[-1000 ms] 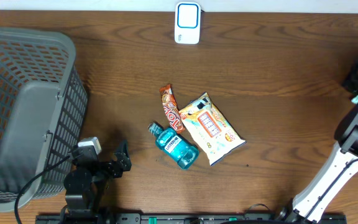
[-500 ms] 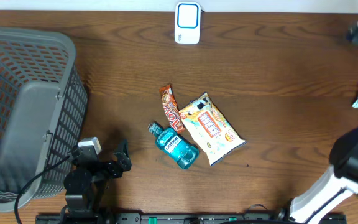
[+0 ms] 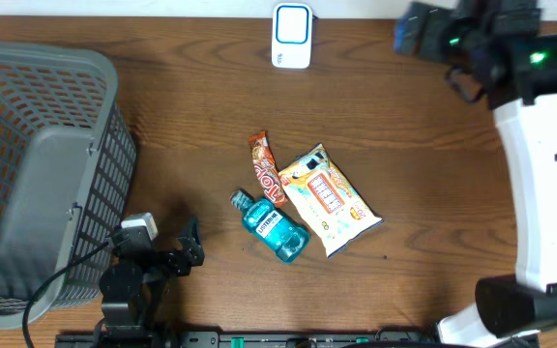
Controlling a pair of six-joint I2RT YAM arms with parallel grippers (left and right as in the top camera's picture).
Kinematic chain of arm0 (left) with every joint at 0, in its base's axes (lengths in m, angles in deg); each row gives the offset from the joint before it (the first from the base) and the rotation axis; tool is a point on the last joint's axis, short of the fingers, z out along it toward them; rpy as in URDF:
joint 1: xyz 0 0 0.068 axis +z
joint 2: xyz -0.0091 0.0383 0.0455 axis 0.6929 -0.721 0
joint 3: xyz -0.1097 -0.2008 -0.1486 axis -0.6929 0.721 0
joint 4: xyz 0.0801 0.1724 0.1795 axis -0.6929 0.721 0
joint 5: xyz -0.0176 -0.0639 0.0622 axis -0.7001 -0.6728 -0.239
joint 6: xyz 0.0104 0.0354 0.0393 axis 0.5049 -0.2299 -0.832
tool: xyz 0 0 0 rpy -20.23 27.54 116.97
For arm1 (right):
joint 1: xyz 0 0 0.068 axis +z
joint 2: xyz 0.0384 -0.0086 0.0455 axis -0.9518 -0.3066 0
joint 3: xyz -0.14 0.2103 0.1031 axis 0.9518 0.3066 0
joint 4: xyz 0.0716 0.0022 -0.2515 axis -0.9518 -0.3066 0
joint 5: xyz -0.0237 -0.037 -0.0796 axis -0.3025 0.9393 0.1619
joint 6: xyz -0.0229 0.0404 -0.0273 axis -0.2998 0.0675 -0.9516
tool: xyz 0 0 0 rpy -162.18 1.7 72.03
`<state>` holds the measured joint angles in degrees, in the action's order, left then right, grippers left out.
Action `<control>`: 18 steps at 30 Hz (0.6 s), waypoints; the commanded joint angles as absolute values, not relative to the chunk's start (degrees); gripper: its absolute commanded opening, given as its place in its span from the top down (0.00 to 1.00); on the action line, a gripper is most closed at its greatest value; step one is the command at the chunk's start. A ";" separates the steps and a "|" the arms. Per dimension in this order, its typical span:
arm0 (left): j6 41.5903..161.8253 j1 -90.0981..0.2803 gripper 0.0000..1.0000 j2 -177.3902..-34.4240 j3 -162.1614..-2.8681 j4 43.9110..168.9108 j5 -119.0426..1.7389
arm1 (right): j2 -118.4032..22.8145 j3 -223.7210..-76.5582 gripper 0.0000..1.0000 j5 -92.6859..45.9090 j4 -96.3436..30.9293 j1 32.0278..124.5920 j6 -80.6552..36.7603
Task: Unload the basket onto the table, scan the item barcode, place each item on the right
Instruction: 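Carry the wipes pack to the right table edge and release, then lower the right gripper onto the yellow snack packet and grasp it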
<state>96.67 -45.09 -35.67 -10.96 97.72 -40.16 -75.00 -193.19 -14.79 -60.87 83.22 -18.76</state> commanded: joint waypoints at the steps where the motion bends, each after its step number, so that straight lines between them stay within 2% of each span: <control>1: 95.95 -45.23 0.02 -35.71 -10.15 98.66 -40.86 | -70.27 -193.32 0.03 -11.79 -64.00 88.20 -19.17; 9: 95.95 -45.23 0.02 -35.71 -10.15 98.66 -40.86 | -69.40 -188.55 0.01 -9.54 -78.18 100.35 -22.17; 13: 95.95 -45.23 0.02 -35.71 -10.15 98.66 -40.86 | -69.47 -179.00 0.01 -9.43 -76.61 105.01 -24.92; 18: 95.95 -45.23 0.02 -35.71 -10.15 98.66 -40.86 | -69.57 -166.13 0.01 -9.41 -67.58 107.02 -25.99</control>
<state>96.67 -45.09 -35.67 -10.96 97.72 -40.16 -69.47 -171.46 -10.59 -70.31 106.43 -24.00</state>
